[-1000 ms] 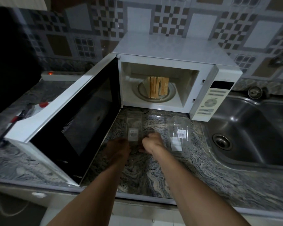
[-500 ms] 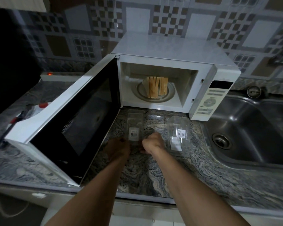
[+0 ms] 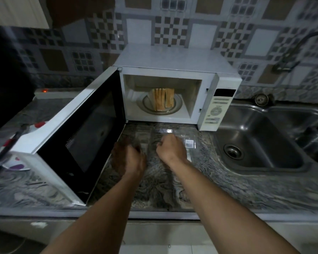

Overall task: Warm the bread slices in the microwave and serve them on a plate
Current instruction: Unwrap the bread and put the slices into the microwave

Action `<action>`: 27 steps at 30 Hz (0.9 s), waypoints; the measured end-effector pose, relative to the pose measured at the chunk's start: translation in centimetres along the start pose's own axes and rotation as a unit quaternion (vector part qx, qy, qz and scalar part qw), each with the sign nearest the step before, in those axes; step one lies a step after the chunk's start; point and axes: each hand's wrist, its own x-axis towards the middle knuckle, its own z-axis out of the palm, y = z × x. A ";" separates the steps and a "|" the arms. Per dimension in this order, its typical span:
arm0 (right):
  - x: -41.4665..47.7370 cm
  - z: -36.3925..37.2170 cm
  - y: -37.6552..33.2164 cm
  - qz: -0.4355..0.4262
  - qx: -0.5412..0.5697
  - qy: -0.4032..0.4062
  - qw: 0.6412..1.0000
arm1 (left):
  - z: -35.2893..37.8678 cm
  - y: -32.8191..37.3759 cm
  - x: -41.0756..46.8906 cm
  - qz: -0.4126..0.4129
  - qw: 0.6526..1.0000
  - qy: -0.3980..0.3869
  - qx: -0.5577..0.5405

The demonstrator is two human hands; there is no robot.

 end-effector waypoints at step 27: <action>2.7 -2.6 13.8 0.106 0.062 -0.053 0.991 | 10.3 6.0 -4.2 -0.114 0.944 -0.230 -0.208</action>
